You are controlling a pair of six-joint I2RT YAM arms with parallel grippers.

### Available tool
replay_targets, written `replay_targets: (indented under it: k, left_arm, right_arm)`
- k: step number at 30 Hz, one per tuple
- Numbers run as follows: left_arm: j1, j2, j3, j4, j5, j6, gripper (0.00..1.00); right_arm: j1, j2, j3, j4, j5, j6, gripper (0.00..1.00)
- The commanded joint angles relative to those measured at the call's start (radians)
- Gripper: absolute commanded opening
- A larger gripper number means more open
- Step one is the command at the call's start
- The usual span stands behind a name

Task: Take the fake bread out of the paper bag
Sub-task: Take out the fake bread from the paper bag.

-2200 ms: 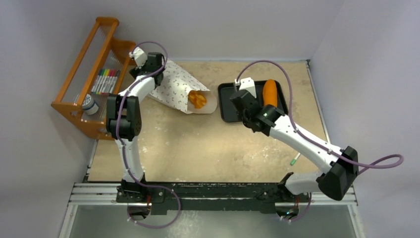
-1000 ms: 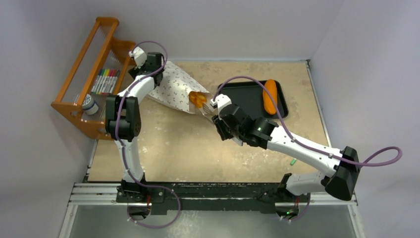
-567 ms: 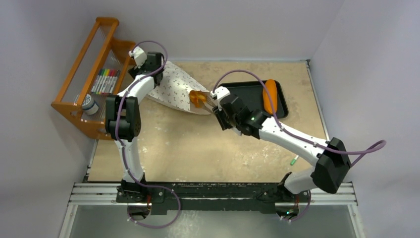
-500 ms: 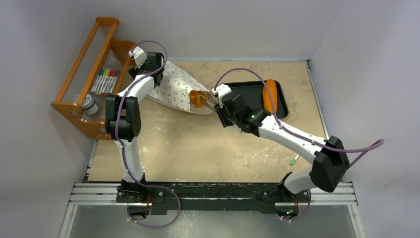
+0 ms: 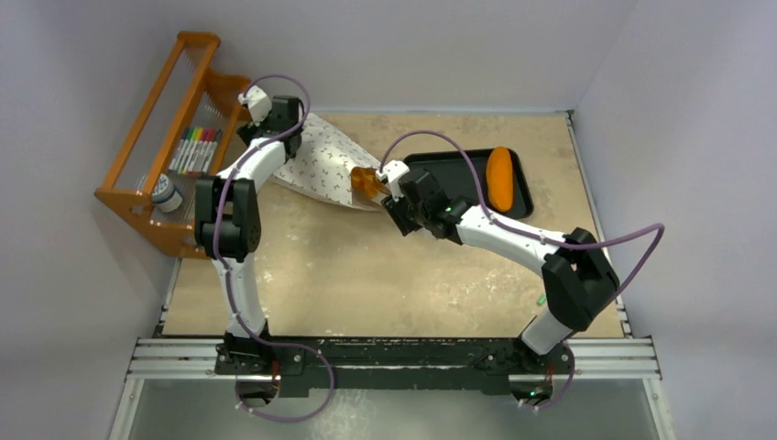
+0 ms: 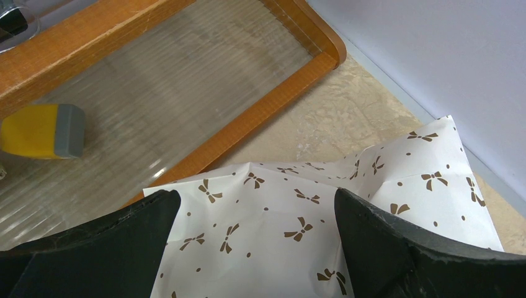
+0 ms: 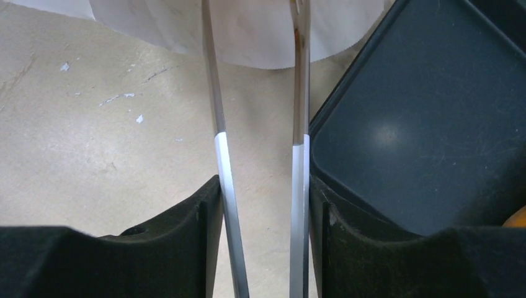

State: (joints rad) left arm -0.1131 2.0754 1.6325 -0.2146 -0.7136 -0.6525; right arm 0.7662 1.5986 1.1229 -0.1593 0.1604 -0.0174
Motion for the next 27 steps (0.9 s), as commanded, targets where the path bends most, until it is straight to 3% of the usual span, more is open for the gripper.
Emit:
replay_targets:
  k: [1, 14, 20, 24, 26, 27]
  left_arm:
    - [0.008, 0.014, 0.000, -0.099, -0.033, 0.064, 1.00]
    - [0.010, 0.006, -0.012, -0.095, -0.032, 0.062, 1.00]
    - [0.010, 0.005, -0.014, -0.095, -0.032, 0.062, 1.00]
    - [0.010, 0.004, -0.017, -0.094, -0.035, 0.061, 1.00]
    - [0.010, 0.002, -0.018, -0.094, -0.038, 0.060, 1.00]
    - [0.010, 0.002, -0.018, -0.094, -0.040, 0.060, 1.00]
  right_arm:
    - [-0.006, 0.022, 0.069, 0.102, -0.004, -0.049, 0.52]
    - [-0.014, 0.181, 0.179, 0.102, 0.061, -0.115, 0.61]
    - [-0.015, 0.247, 0.215, 0.079, 0.081, -0.121, 0.58]
    - [-0.015, 0.276, 0.248, 0.055, 0.097, -0.116, 0.42]
    - [-0.015, 0.291, 0.274, 0.021, 0.107, -0.113, 0.26]
    - [-0.015, 0.295, 0.282, 0.007, 0.110, -0.112, 0.09]
